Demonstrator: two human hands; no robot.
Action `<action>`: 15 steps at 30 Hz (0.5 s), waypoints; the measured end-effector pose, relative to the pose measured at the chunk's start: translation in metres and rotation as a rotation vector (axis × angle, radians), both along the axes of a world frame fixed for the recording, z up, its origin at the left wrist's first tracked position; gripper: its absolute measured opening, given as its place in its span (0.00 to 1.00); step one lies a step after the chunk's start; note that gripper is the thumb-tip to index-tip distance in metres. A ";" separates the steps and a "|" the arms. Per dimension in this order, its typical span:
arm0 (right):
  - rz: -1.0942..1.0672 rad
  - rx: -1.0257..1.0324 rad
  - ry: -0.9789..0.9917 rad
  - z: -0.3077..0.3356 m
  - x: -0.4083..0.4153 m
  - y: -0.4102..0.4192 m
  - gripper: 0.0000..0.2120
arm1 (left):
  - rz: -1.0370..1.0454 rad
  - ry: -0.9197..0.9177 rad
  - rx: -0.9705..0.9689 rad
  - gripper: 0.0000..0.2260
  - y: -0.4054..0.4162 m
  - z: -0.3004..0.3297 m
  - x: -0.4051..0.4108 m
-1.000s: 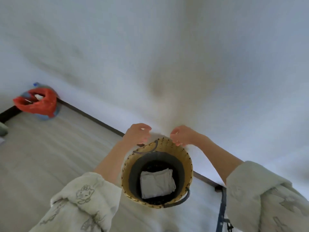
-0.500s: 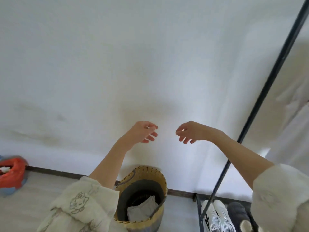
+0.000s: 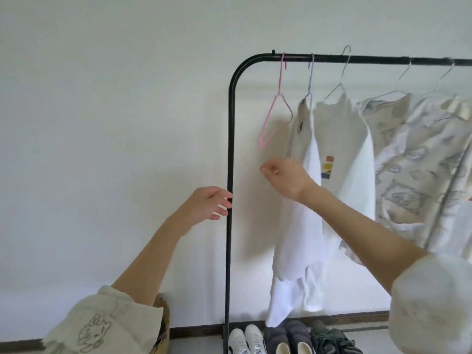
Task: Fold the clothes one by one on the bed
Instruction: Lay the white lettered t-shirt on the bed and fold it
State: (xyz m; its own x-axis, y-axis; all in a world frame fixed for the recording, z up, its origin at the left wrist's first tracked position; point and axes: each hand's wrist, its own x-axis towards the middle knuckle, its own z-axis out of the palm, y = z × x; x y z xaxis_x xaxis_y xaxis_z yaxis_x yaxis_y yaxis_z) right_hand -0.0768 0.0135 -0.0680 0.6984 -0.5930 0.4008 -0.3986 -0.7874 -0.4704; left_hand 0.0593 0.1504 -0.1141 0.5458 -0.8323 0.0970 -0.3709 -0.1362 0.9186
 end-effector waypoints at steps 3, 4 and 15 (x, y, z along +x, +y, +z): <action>-0.075 -0.140 -0.152 0.029 -0.056 -0.032 0.12 | -0.015 -0.020 -0.048 0.10 -0.037 0.014 -0.054; -0.092 -0.171 -0.176 0.033 -0.064 -0.040 0.13 | -0.025 -0.035 -0.050 0.10 -0.044 0.016 -0.064; -0.061 0.196 -0.184 0.047 -0.076 -0.094 0.23 | -0.013 -0.215 -0.117 0.15 -0.112 0.064 -0.115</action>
